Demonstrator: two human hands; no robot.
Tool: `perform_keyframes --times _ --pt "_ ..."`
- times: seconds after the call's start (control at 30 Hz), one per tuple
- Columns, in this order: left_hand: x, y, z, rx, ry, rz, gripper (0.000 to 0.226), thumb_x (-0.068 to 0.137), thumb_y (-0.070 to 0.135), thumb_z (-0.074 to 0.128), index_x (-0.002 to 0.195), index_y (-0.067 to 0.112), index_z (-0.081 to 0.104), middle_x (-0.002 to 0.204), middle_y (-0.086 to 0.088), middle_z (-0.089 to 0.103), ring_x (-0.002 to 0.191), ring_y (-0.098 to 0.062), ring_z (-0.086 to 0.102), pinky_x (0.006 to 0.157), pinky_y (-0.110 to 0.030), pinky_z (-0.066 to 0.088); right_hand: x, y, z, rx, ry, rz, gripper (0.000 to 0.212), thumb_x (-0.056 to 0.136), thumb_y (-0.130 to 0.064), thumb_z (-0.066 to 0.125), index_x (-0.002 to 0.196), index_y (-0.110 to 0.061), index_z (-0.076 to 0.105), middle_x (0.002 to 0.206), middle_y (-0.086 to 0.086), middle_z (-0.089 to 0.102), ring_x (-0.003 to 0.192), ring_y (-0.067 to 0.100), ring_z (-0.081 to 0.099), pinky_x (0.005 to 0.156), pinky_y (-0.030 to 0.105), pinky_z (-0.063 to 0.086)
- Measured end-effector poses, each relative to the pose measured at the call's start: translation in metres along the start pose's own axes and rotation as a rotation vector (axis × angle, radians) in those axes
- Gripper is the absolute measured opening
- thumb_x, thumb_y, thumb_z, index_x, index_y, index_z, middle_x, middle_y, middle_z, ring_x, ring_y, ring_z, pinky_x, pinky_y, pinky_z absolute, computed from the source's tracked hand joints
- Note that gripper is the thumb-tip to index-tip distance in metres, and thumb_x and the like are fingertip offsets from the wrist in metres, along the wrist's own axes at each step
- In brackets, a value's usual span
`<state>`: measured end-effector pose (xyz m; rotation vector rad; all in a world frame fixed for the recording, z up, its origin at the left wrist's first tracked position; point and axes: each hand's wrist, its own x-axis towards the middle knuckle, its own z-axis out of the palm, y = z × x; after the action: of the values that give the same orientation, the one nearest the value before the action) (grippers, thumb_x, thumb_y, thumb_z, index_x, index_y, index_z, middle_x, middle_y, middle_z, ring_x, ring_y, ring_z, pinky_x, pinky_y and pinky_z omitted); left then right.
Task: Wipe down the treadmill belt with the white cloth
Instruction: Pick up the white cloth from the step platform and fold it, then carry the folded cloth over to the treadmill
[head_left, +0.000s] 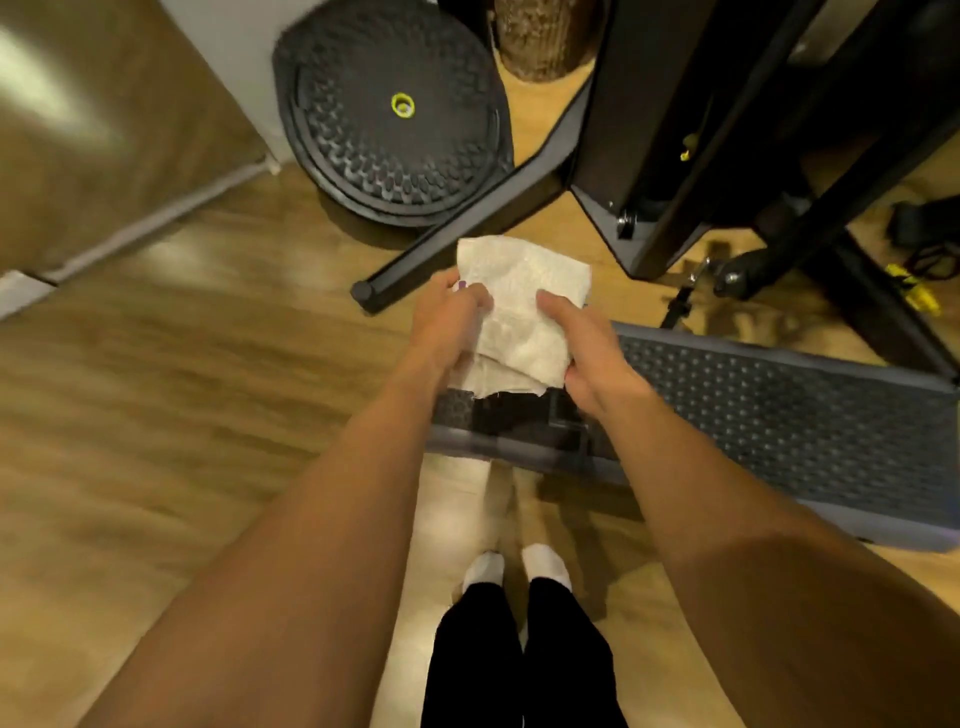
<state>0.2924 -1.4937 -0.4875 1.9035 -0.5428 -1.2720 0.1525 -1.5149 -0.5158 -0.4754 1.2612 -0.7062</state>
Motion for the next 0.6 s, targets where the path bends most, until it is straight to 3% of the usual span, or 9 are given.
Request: perform_keyframes --times 0.13,0.2,0.3,0.43,0.5,0.6 --pt "-0.062 0.08 -0.055 -0.069 0.148 0.177 0.013 0.084 0.026 0.069 0.091 0.022 0.059 0.099 -0.004 0.068 0.091 -0.022 0.067 0.081 -0.039 0.056 -0.065 -0.064 0.057 0.019 -0.209 -0.142 0.036 0.082 -0.014 0.073 0.115 -0.011 0.06 0.108 0.01 0.071 0.096 0.028 0.069 0.082 0.048 0.056" --pt "-0.098 0.112 -0.083 -0.086 0.168 0.254 0.016 0.081 0.018 0.073 0.094 0.018 0.063 0.096 -0.004 0.069 0.086 -0.02 0.066 0.076 -0.034 0.055 -0.099 -0.089 0.083 0.032 -0.328 -0.186 0.041 0.081 -0.008 0.072 0.12 -0.008 0.059 0.114 0.014 0.068 0.102 0.032 0.067 0.088 0.052 0.053" --pt "-0.159 0.145 -0.131 -0.085 0.142 0.299 0.017 0.079 0.018 0.076 0.094 0.019 0.068 0.088 0.001 0.073 0.078 -0.014 0.069 0.066 -0.025 0.056 -0.155 -0.119 0.117 -0.003 -0.498 -0.205 0.042 0.084 -0.015 0.07 0.124 -0.006 0.058 0.117 0.015 0.067 0.106 0.032 0.065 0.092 0.049 0.051" --pt "-0.232 0.156 -0.197 -0.24 0.169 0.35 0.02 0.081 0.03 0.075 0.095 0.016 0.071 0.095 -0.004 0.075 0.088 -0.022 0.071 0.076 -0.034 0.058 -0.233 -0.137 0.168 -0.128 -0.625 -0.296 0.034 0.085 -0.018 0.07 0.115 -0.005 0.062 0.11 0.014 0.07 0.099 0.029 0.068 0.085 0.047 0.055" --pt "-0.264 0.153 -0.228 -0.277 0.283 0.411 0.028 0.083 0.043 0.07 0.097 0.018 0.069 0.096 -0.002 0.075 0.089 -0.021 0.071 0.076 -0.035 0.058 -0.275 -0.134 0.198 -0.176 -0.691 -0.354 0.021 0.085 -0.015 0.069 0.103 -0.007 0.065 0.106 0.015 0.071 0.095 0.029 0.069 0.083 0.048 0.056" --pt "-0.318 0.139 -0.28 -0.366 0.395 0.487 0.065 0.075 0.061 0.069 0.123 0.018 0.06 0.111 -0.001 0.071 0.096 -0.02 0.071 0.085 -0.041 0.057 -0.338 -0.113 0.244 -0.258 -0.865 -0.381 0.016 0.086 -0.016 0.068 0.1 -0.01 0.066 0.102 0.011 0.073 0.093 0.027 0.07 0.078 0.042 0.058"
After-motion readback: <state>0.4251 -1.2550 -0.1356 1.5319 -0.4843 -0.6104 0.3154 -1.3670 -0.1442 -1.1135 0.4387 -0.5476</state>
